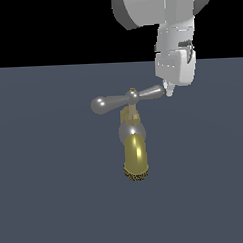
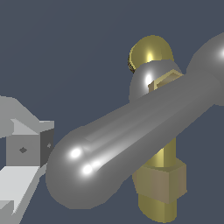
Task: Turn on the faucet by rotating a designated handle.
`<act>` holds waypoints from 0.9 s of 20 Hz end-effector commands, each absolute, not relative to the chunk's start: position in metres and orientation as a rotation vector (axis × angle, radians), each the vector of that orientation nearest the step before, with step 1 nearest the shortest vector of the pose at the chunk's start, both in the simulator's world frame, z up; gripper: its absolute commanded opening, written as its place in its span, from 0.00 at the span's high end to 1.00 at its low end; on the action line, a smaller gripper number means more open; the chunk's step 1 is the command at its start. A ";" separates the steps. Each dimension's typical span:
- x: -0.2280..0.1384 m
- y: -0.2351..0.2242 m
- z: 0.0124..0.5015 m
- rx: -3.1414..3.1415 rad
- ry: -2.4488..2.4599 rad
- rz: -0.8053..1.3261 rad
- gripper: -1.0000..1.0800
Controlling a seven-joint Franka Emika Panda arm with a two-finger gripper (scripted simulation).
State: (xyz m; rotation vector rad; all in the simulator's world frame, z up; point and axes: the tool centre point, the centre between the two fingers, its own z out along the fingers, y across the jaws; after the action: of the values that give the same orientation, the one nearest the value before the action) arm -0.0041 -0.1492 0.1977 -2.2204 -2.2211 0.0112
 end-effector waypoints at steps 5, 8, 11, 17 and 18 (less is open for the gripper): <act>0.023 -0.113 0.198 -2.187 -2.254 0.001 1.00; 0.033 -0.105 0.198 -2.185 -2.256 0.001 1.00; 0.043 -0.096 0.198 -2.184 -2.257 0.001 1.00; 0.048 -0.112 0.198 -2.226 -2.224 0.016 1.00; 0.049 -0.105 0.198 -2.224 -2.226 0.015 1.00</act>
State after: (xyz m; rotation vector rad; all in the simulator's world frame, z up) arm 0.0477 -0.1117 0.1977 -2.2299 -2.2211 0.0167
